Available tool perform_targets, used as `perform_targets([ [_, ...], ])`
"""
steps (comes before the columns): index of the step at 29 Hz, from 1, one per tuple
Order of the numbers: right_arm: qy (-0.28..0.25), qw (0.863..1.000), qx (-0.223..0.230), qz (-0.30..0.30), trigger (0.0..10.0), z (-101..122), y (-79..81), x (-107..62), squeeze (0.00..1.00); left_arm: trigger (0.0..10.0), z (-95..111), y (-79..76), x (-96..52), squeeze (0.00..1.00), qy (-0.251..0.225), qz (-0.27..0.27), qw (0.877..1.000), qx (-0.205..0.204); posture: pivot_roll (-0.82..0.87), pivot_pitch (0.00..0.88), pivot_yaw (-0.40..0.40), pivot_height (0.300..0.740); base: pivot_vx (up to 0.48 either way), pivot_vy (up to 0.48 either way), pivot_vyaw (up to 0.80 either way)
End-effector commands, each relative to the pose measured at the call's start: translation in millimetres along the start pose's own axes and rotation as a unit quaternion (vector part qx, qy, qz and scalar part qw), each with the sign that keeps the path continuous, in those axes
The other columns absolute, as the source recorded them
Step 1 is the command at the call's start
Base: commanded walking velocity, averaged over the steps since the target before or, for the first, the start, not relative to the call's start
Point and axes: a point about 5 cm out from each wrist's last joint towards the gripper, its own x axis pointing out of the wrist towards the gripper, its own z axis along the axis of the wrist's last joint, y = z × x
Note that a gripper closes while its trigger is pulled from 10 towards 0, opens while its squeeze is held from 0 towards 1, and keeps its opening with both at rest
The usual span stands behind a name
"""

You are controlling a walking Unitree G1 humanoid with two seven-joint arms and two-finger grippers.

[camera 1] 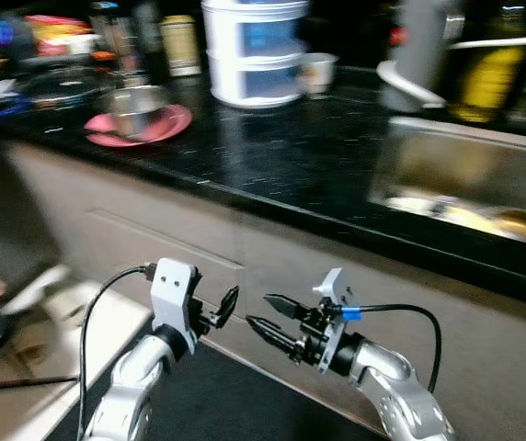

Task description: Kitchen organization

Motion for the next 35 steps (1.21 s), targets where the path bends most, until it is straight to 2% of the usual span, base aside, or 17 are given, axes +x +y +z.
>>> perform_targets([
  [1,-0.008,1.000,0.009,0.003,10.0,0.2,0.0,0.1,0.00,10.0,-3.2,1.7,-0.1,0.00,0.003,0.001,1.000,-0.006,0.00,0.000,0.007,0.740,0.000,0.000,0.79],
  [11,-0.020,1.000,0.016,0.009,10.0,3.3,-1.6,0.6,0.00,10.0,-1.4,1.5,3.3,0.00,-0.001,-0.005,1.000,-0.002,0.00,0.000,0.003,0.740,0.000,0.000,0.79],
  [22,-0.068,0.997,0.017,0.011,10.0,19.4,-4.1,-2.5,0.00,10.0,-0.3,1.7,8.1,0.00,-0.003,-0.010,1.000,0.011,0.01,0.000,0.006,0.740,0.000,0.000,0.76],
  [27,-0.086,0.996,0.016,0.011,10.0,26.1,0.2,3.2,0.00,10.0,0.8,-1.9,8.7,0.00,-0.007,-0.027,0.999,0.023,0.01,0.000,0.008,0.740,0.000,0.000,0.00],
  [35,-0.147,0.988,0.022,0.042,10.0,52.5,15.8,16.8,0.00,10.0,1.7,-1.4,10.3,0.00,-0.012,-0.033,0.999,0.026,0.01,0.000,0.013,0.740,0.261,0.000,0.00],
])
